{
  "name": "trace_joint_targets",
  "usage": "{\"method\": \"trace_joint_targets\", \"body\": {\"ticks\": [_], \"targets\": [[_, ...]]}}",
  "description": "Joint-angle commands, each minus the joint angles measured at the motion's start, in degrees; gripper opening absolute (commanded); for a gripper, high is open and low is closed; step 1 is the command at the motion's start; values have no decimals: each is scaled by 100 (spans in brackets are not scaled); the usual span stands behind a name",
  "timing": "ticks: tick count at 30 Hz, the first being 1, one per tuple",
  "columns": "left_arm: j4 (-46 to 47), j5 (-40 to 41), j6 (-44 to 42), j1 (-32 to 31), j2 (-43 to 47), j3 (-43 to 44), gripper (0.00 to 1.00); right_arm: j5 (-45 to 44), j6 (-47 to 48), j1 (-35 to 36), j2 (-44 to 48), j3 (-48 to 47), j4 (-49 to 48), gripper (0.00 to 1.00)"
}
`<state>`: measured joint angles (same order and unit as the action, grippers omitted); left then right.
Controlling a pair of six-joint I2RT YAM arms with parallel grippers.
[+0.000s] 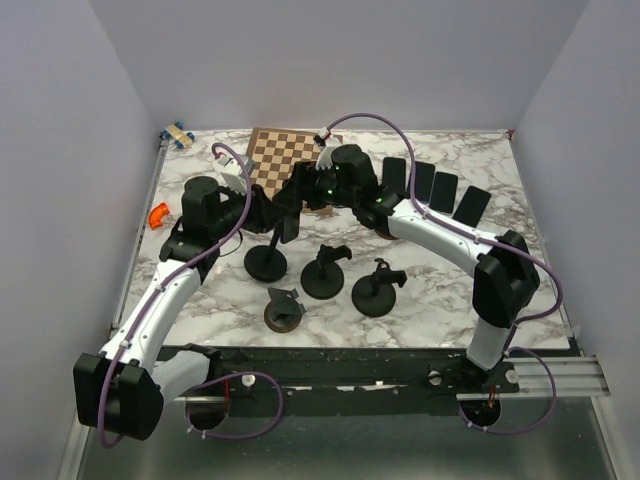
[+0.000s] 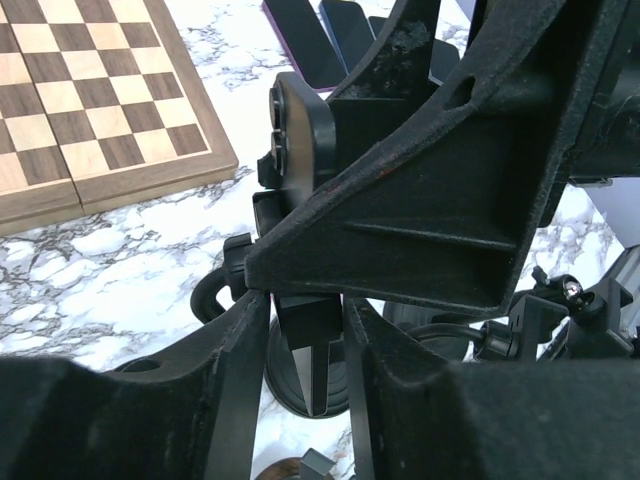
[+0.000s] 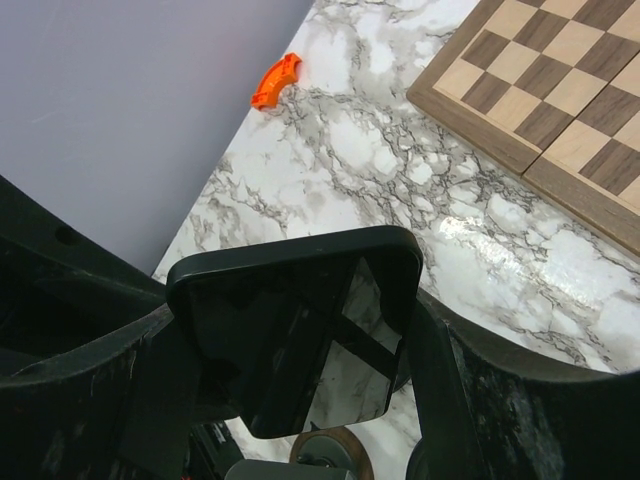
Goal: Remove the phone from the phone stand
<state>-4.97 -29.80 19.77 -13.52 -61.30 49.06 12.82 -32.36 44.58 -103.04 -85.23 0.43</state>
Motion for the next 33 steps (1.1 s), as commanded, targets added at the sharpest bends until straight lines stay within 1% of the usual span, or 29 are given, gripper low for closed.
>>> {"method": "trace_joint_targets", "body": {"ticks": [1, 4, 8, 9, 12, 13, 15, 18, 22, 23, 27, 31, 33], "targets": [[35, -336, -35, -62, -131, 172, 40, -95, -85, 122, 88, -283, -122, 1], [-28, -457, -52, -92, -206, 226, 40, -206, -107, 121, 78, -295, -96, 1], [-53, -617, -60, -97, -249, 260, 35, -316, -177, 122, 87, -276, -106, 1], [-69, -654, -68, -98, -266, 278, 31, -331, -183, 121, 95, -271, -104, 1], [-158, -679, -136, -98, -295, 315, 5, -339, -133, 121, 100, -249, -104, 1], [-171, -665, -153, -98, -280, 313, 0, -315, -75, 122, 107, -235, -113, 1], [-154, -639, -162, -75, -232, 278, 0, -55, 148, 69, 102, -213, -154, 1], [106, -904, -13, 42, -202, 152, 0, 957, 516, -147, 111, -80, -413, 1], [239, -1243, 115, 181, -283, 164, 0, 1779, 599, -458, 116, -96, -498, 0], [317, -1210, 167, 236, -217, 106, 0, 1936, 631, -553, 96, -114, -491, 1], [466, -1068, 191, 341, -13, -51, 0, 2644, 552, -807, 85, 33, -884, 1], [346, -993, 187, 354, -166, -3, 0, 3311, 288, -819, 6, -11, -1382, 1], [333, -960, 123, 389, -172, 5, 0, 3242, 135, -819, 12, 17, -1524, 1]]}}
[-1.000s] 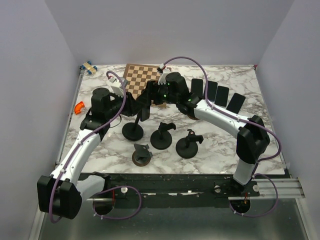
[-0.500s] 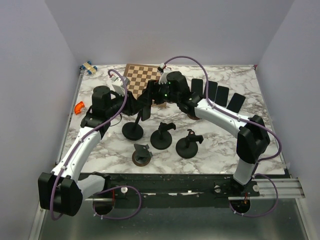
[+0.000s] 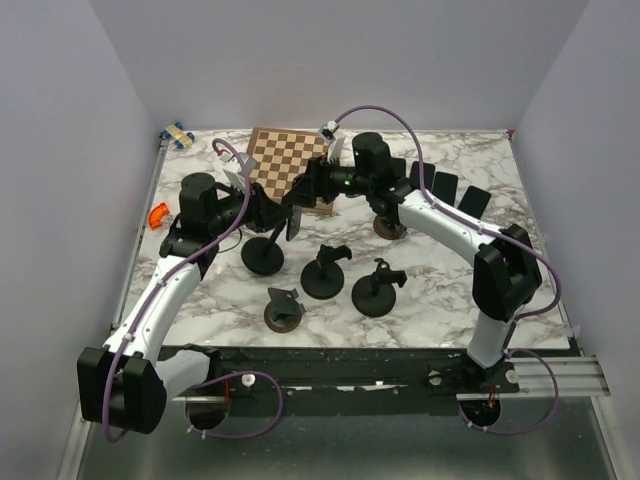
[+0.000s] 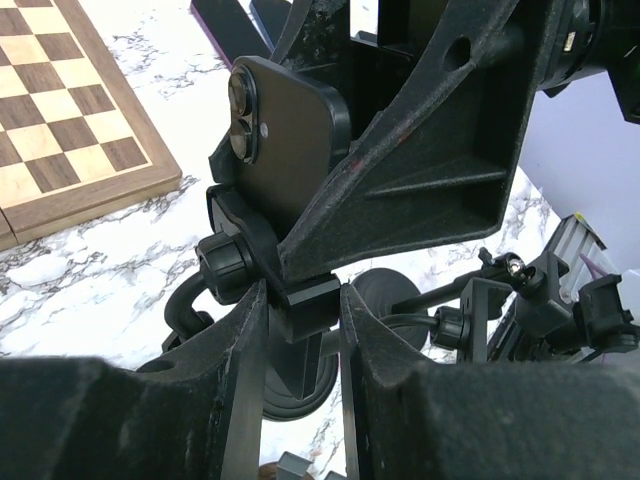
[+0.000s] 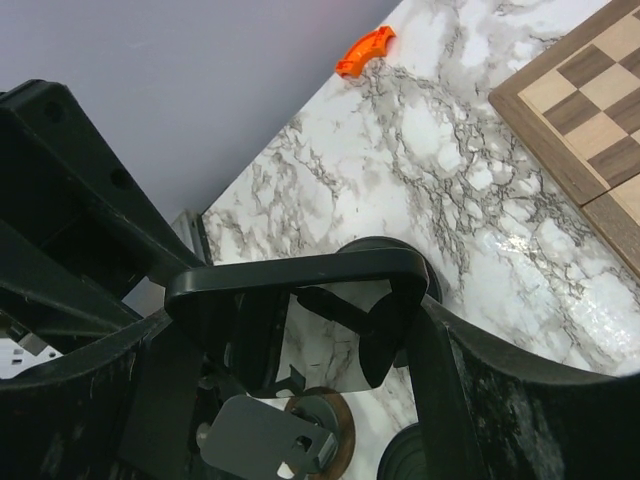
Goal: Remove the phone from the phone stand
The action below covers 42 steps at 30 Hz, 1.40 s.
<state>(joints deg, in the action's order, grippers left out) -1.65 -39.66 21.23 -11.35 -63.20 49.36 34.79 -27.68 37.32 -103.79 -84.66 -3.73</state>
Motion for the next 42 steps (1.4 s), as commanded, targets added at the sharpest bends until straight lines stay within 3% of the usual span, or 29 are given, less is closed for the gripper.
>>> {"method": "trace_joint_targets", "body": {"ticks": [1, 4, 9, 11, 16, 26, 32, 33, 36, 39, 40, 41, 42], "targets": [[2, 12, -62, 186, 31, -19, 0, 898, -373, -93, 88, -26, -1111, 1], [20, 106, -117, 170, 114, -38, 0, -634, -375, 39, 291, 48, -514, 1], [79, 917, -155, -5, 586, -240, 0, -4244, -36, 867, 556, -41, 626, 1], [-195, 1376, -200, -25, 690, -204, 0, -4765, 116, 851, 584, 124, 552, 1], [-215, 1572, -88, -24, 792, -273, 0, -5364, 748, 822, 391, 21, 743, 0], [-62, 1532, -122, 28, 993, -397, 0, -4932, 1145, 369, 496, -121, 1143, 0], [206, 944, 16, 122, 879, -436, 0, -3577, 1672, 104, 415, -64, 862, 0], [341, 837, 58, 152, 835, -461, 0, -3025, 1735, 86, 422, 33, 651, 0], [287, 778, 38, 203, 725, -409, 0, -2653, 1655, 83, 216, -243, 858, 1], [235, 262, -170, 167, 620, -230, 0, -2608, 950, 103, 60, -669, 1311, 1], [258, 151, -176, 137, 584, -221, 7, -2531, 843, 150, -42, -871, 1565, 1], [377, 38, -150, 120, 560, -252, 25, -2604, 716, 274, -42, -928, 1612, 1], [465, 13, -110, 92, 533, -264, 36, -2720, 627, 381, -36, -948, 1650, 1]]}}
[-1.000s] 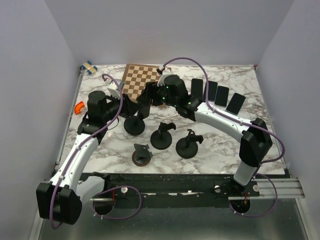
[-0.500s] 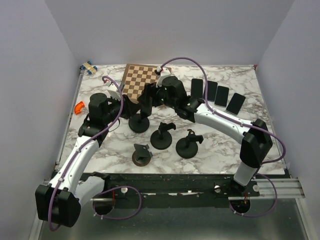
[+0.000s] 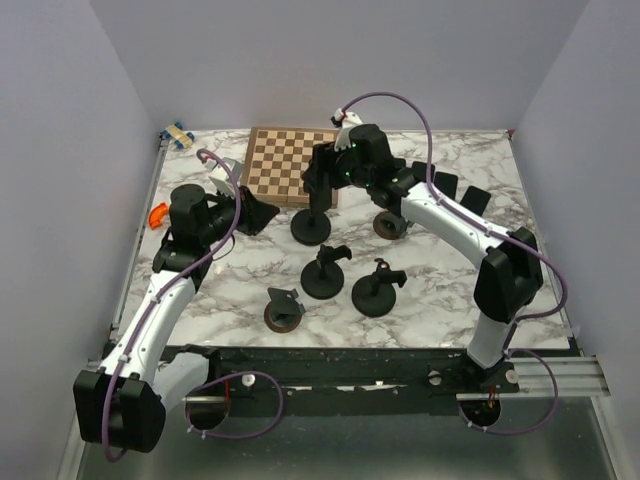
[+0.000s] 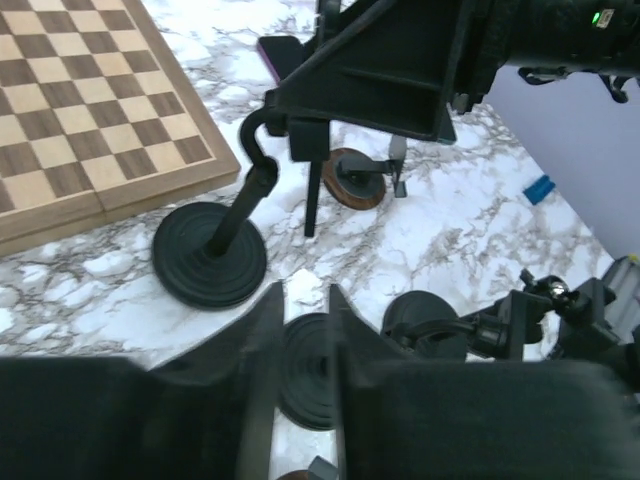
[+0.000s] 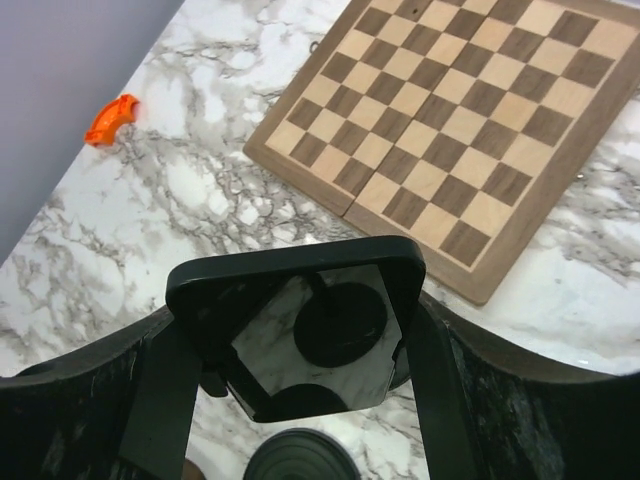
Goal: Remove the phone from the phone stand
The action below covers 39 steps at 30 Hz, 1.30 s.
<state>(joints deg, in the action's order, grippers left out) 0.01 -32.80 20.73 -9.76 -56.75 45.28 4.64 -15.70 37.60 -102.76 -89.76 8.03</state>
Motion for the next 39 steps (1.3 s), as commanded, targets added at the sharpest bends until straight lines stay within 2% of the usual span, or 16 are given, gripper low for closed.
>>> {"method": "trace_joint_targets", "body": {"ticks": [1, 3, 4, 5, 6, 7, 10, 13, 19, 24, 39], "targets": [[397, -651, 0, -91, -140, 108, 49, 195, -679, 428, -151, -502, 564, 1], [547, -608, 111, -105, -209, 61, 64, 153, -986, 473, -190, -639, 754, 1], [569, -590, 124, -105, -264, 62, 68, 182, -1118, 490, -192, -656, 780, 1], [587, -588, 126, -113, -310, 65, 79, 184, -1200, 508, -188, -641, 785, 1], [593, -552, 124, -114, -342, 69, 80, 202, -1264, 534, -187, -646, 780, 1], [618, -542, 113, -114, -369, 69, 78, 201, -1288, 560, -196, -648, 779, 1], [591, -510, 10, -148, -460, 123, 63, 296, -1416, 607, -260, -739, 833, 1], [382, -400, -92, -204, -562, 217, 55, 177, -1446, 667, -305, -837, 894, 1], [306, -122, -207, -271, -586, 251, 61, 97, -1445, 799, -341, -895, 914, 1], [419, -77, -197, -368, -671, 290, 60, -34, -1445, 901, -374, -960, 950, 1], [25, 42, -368, -483, -879, 516, 38, -441, -1474, 1127, -495, -1161, 1008, 1]]}}
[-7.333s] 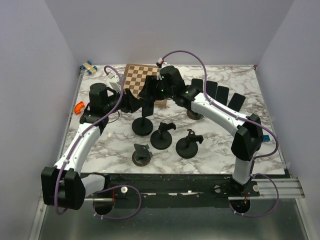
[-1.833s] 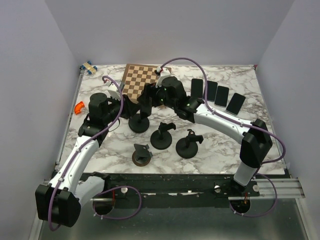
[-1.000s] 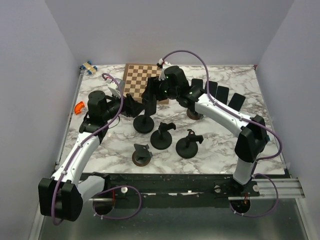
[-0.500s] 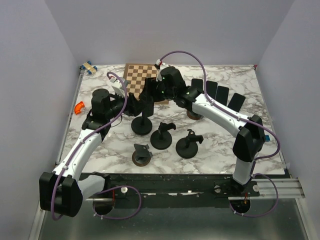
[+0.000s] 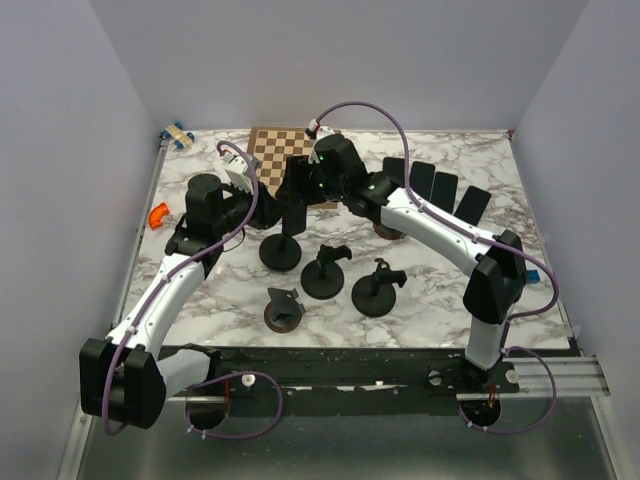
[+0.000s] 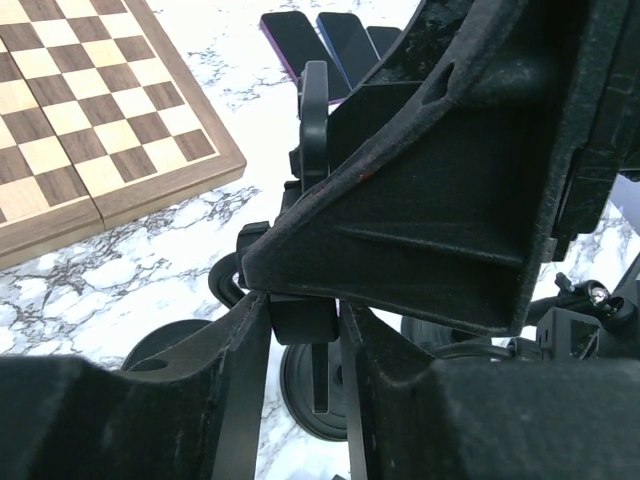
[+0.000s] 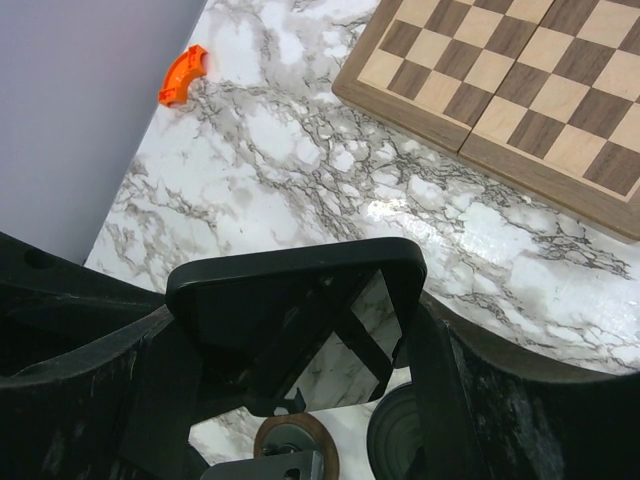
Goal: Remove the phone from the phone stand
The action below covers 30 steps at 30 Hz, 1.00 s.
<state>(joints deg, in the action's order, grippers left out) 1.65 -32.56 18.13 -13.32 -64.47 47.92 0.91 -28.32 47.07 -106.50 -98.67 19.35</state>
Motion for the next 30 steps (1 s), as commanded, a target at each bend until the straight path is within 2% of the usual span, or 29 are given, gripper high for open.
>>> {"method": "trace_joint_targets", "body": {"ticks": [1, 3, 5, 6, 8, 10, 12, 17, 20, 25, 28, 30], "targets": [[-155, 65, -108, -120, -139, 272, 35, -257, -197, 213, -104, -271, -108, 1], [-152, 133, -94, -111, -172, 288, 23, -529, -151, 293, -77, -229, -115, 1], [-20, 163, 2, -68, -119, 193, 3, -717, -101, 321, 3, -110, -173, 1], [82, 210, 79, -37, -60, 101, 0, -824, -47, 329, 69, 32, -244, 1], [231, 4, 321, 154, 23, -36, 0, -1126, 130, 322, 280, 443, -567, 1], [440, -538, 725, 488, 39, -172, 0, -1170, 511, 276, 466, 868, -900, 0], [718, -797, 1001, 723, 95, -344, 0, -688, 810, 75, 657, 1432, -1545, 0], [750, -1003, 1034, 752, 120, -397, 0, 864, 943, -605, 611, 1659, -1880, 0], [707, -1065, 979, 752, 86, -389, 0, 2273, 898, -1050, 553, 1848, -2511, 1], [839, -1342, 1025, 752, -130, -371, 0, 3651, 1099, -1086, 242, 1360, -2341, 1], [816, -1356, 937, 747, -133, -349, 0, 4010, 887, -1086, 197, 1224, -2376, 1], [711, -1256, 819, 749, -106, -337, 0, 4297, 516, -1088, 244, 1358, -2781, 1]]}}
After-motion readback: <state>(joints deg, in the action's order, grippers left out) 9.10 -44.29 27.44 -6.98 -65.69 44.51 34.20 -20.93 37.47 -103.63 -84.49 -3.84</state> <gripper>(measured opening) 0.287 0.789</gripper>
